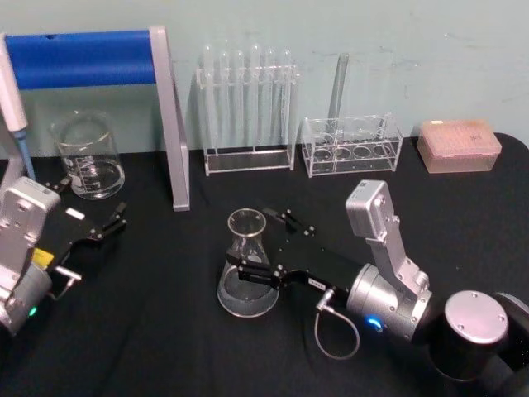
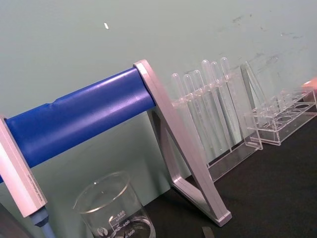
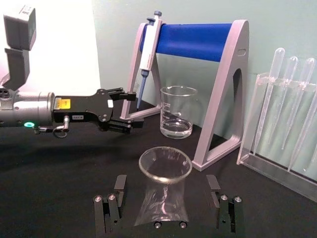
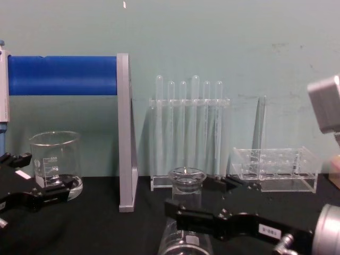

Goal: Grasp the erlenmeyer flask with one hand, shake it three times, then place it back.

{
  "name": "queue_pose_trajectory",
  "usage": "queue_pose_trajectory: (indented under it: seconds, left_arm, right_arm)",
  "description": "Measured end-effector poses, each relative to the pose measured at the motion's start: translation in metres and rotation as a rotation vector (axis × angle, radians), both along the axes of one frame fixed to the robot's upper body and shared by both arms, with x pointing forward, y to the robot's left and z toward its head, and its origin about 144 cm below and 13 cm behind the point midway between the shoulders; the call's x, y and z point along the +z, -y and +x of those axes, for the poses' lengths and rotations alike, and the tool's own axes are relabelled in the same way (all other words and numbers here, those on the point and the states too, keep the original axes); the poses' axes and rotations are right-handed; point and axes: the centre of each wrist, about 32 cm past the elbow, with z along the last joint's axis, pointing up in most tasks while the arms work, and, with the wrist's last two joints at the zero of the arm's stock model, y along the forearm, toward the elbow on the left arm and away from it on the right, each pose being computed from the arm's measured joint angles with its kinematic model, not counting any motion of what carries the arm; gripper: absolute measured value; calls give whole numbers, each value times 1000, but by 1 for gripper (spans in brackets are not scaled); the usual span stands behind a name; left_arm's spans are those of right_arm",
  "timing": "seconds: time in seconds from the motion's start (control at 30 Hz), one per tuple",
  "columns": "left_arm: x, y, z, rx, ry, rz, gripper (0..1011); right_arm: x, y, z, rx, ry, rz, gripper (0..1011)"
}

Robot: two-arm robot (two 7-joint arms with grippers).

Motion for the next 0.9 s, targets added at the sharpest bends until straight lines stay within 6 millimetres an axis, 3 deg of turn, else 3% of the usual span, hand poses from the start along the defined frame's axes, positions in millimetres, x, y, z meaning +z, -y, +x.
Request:
queue_pose_trajectory:
  seconds: [0.43, 0.9]
  left_arm:
    - [0, 0, 0, 0, 0, 0, 1001]
    - [0, 0, 0, 0, 0, 0, 1001]
  right_arm:
    - [0, -9, 16, -2, 7, 10, 1000]
    - [-1, -12, 15, 13, -4, 12, 1000]
